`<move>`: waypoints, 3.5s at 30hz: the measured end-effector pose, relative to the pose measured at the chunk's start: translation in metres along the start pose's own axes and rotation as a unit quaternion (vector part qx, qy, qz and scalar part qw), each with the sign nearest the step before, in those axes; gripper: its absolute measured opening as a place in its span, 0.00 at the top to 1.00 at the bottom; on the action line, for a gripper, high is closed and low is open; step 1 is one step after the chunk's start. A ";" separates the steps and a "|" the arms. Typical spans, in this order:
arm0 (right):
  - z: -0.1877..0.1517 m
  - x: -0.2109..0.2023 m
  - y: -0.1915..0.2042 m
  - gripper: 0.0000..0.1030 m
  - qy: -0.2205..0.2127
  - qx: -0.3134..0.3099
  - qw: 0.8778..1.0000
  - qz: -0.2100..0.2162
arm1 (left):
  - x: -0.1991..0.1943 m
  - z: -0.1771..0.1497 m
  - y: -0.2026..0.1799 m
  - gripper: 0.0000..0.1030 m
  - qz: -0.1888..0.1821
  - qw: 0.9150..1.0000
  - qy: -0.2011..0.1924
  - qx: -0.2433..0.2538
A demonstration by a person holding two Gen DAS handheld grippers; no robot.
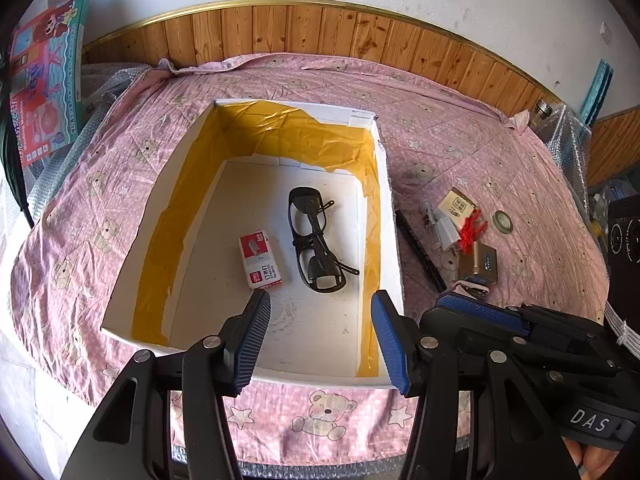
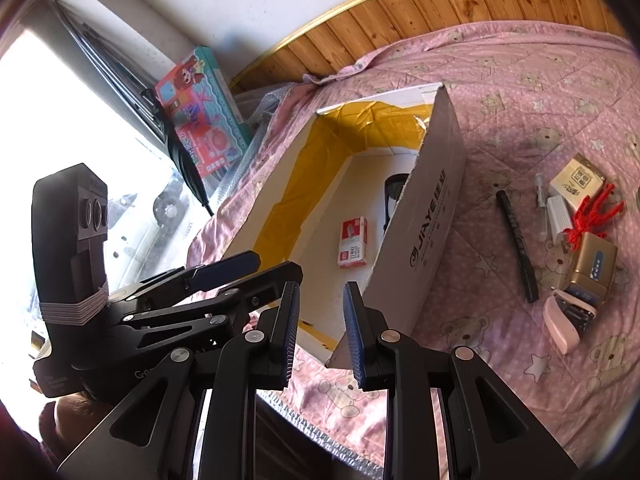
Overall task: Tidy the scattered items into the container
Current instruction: 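Withdraw both open tools from the box toward the remaining items, then grasp the black marker with the left tool while the right tool reaches the pink stapler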
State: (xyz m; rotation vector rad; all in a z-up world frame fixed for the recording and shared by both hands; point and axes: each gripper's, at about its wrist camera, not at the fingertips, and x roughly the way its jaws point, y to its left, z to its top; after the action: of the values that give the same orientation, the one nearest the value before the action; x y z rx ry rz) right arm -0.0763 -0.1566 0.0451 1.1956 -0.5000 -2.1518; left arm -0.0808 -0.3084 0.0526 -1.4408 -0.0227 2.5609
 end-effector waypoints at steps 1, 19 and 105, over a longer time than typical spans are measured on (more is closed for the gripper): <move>-0.002 -0.003 -0.003 0.75 -0.002 0.003 1.000 0.000 | -0.001 -0.001 -0.004 0.48 0.001 1.000 -0.001 0.003; -0.026 -0.045 -0.049 0.75 -0.028 0.054 0.998 -0.004 | -0.009 -0.012 -0.069 0.48 -0.019 0.998 -0.008 0.054; -0.045 -0.008 -0.193 0.62 0.009 0.094 0.992 -0.080 | 0.206 0.018 -0.106 0.51 0.003 0.992 0.120 0.045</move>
State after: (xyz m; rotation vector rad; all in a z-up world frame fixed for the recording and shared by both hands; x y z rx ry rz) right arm -0.0990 -0.0103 -0.0871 1.3987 -0.6299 -2.2661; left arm -0.1818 -0.1650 -0.0997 -1.7020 0.1310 2.3423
